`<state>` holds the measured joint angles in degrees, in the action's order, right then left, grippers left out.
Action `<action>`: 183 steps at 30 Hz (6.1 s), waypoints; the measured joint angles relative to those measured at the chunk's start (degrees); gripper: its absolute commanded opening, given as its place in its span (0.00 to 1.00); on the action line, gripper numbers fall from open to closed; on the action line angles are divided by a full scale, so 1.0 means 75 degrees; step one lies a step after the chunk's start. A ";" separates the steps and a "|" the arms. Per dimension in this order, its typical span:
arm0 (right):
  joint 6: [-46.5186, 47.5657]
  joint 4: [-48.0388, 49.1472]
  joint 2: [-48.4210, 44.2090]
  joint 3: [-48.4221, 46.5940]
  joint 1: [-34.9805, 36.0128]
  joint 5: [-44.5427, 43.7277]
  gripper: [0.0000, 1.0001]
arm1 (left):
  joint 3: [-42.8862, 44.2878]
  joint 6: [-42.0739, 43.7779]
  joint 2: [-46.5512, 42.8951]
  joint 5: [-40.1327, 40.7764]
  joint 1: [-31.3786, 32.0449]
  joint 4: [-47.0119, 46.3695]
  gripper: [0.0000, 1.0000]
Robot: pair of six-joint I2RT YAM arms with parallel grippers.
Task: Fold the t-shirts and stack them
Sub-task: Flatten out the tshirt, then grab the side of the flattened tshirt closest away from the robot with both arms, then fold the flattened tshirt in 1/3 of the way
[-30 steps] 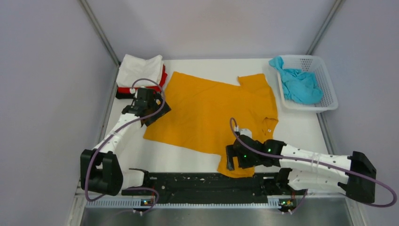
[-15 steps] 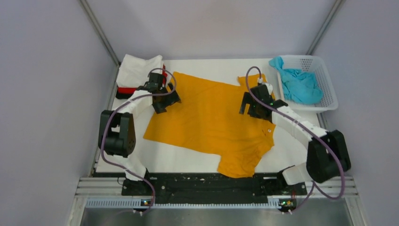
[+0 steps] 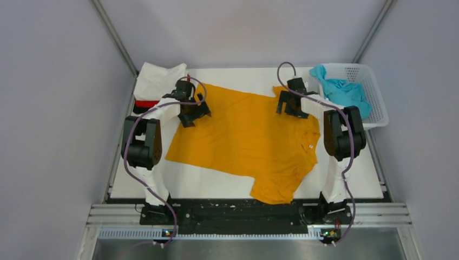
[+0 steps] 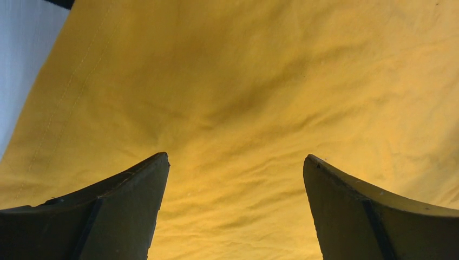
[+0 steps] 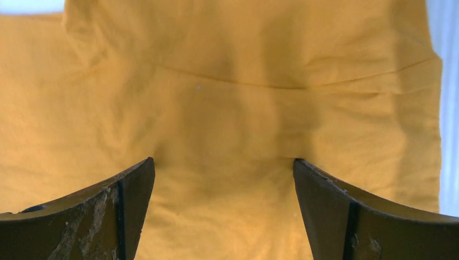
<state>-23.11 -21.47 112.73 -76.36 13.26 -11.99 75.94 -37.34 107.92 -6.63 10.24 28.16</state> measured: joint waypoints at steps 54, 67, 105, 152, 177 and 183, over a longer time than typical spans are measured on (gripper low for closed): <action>-0.0245 -0.1667 -0.5499 0.3914 0.2151 -0.0149 0.99 | -0.5126 -0.1990 -0.4686 0.2559 -0.0825 0.0947 0.59; -0.0411 -0.1682 -0.5925 0.4127 0.2157 -0.0259 0.99 | -0.4986 -0.1944 -0.4170 0.2343 -0.0851 0.0877 0.44; -0.2084 -0.4689 -0.6551 0.5182 0.5662 0.0883 0.87 | -0.5423 -0.2669 -0.4628 0.2873 -0.0306 0.0708 0.00; -0.2451 -0.5476 -0.6126 0.3710 0.5286 0.0291 0.00 | -0.5694 -0.2518 -0.6304 0.1856 -0.0303 0.2285 0.00; -0.0239 -0.3590 -0.4797 0.1390 0.2637 -0.0930 0.00 | -0.2973 -0.2349 -0.3780 0.2124 -0.0554 0.2133 0.00; 0.0283 -0.3337 -0.4430 0.1259 0.2538 -0.0901 0.00 | -0.2932 -0.2346 -0.3914 0.2270 -0.0717 0.2116 0.00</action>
<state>-20.99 -46.50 79.50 -66.92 32.29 -18.74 53.95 -54.94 78.56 10.39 4.86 44.03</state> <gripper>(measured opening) 0.020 0.023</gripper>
